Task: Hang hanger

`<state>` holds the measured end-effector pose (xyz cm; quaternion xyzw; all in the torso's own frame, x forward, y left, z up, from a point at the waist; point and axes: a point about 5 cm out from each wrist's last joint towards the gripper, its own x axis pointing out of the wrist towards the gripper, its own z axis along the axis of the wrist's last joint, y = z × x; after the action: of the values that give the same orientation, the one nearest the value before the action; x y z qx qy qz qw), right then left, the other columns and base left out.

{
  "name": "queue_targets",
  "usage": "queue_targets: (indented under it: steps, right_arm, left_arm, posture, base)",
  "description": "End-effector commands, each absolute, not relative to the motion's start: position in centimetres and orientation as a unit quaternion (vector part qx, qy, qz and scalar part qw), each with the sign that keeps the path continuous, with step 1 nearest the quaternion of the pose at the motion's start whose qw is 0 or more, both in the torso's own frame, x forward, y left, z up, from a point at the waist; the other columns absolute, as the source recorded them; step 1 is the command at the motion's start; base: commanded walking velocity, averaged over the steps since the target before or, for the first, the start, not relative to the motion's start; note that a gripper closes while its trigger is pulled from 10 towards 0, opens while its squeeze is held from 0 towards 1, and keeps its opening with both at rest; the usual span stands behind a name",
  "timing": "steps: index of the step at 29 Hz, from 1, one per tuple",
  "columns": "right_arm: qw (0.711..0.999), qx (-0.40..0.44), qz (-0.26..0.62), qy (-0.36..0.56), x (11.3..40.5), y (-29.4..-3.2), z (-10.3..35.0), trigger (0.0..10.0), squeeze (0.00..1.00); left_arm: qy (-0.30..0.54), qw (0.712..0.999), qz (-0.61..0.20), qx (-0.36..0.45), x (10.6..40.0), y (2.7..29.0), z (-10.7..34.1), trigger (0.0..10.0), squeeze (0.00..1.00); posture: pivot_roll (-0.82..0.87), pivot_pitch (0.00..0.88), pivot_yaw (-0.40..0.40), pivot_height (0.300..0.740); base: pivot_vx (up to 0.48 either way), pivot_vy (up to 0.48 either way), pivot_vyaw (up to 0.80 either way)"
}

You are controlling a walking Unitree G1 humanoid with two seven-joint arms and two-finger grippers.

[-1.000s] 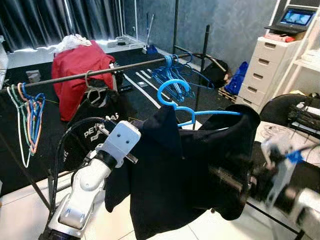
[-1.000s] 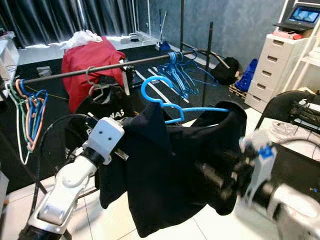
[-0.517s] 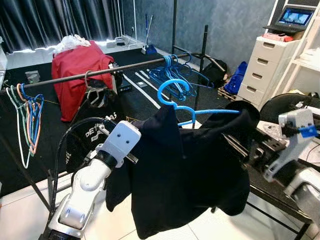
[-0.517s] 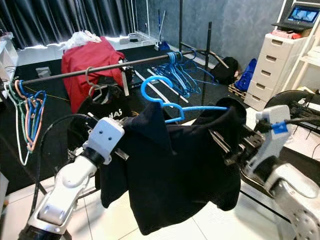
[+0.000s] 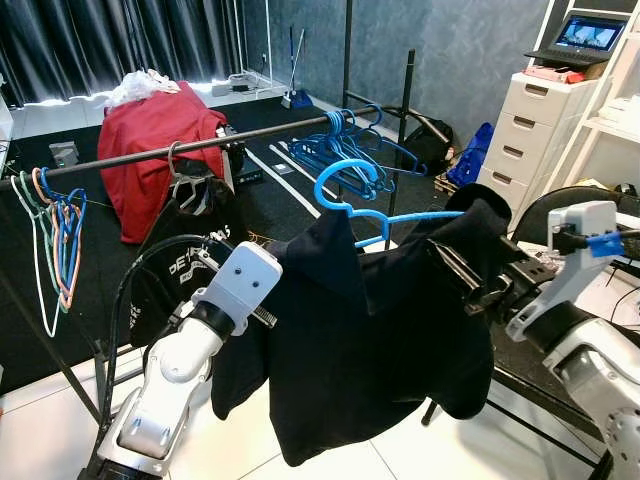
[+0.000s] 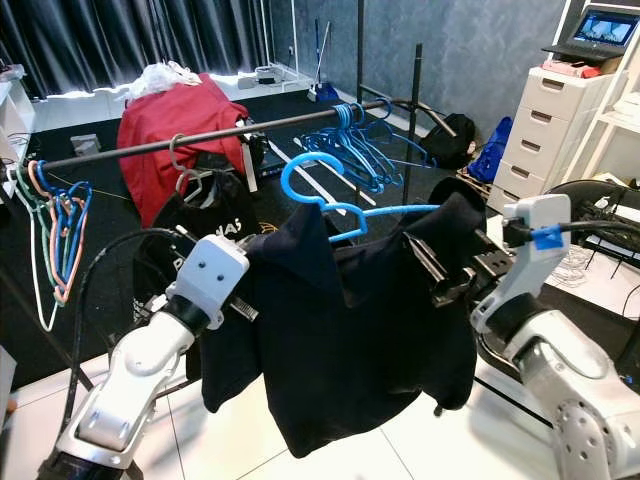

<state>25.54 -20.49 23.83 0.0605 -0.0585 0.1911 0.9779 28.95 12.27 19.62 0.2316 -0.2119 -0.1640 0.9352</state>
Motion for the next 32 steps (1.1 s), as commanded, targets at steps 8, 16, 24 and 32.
queue_targets:
  steps: [8, 16, 24, 32]
  right_arm:
    - [0.984, 0.083, 0.134, -0.084, 26.5, -21.7, 24.2, 0.0, 0.0]
    - [0.987, 0.082, 0.1, -0.098, 26.8, -22.6, 24.5, 0.0, 0.0]
    - [0.988, 0.004, -0.046, -0.146, 27.0, -26.5, 26.2, 0.0, 0.0]
    - [0.987, -0.034, -0.075, -0.135, 27.1, -27.0, 25.9, 0.0, 0.0]
  left_arm:
    - [-0.229, 0.933, -0.163, 0.227, 28.8, 12.1, 20.1, 10.0, 0.0]
    - [-0.228, 0.933, -0.161, 0.229, 28.9, 12.1, 20.0, 10.0, 0.0]
    - [-0.141, 0.944, -0.017, 0.297, 30.7, 18.0, 18.9, 10.0, 0.0]
    - [-0.137, 0.926, -0.02, 0.351, 30.5, 19.0, 18.9, 10.0, 0.0]
  posture:
    - [-0.1, 0.0, -0.008, 0.74]
    - [-0.1, 0.0, -0.009, 0.74]
    - [-0.1, 0.0, -0.006, 0.74]
    - [-0.1, 0.0, -0.006, 0.74]
  base:
    - [0.0, 0.0, 0.0]
    - [0.0, 0.0, 0.0]
    - [0.0, 0.0, 0.0]
    - [0.0, 0.0, 0.0]
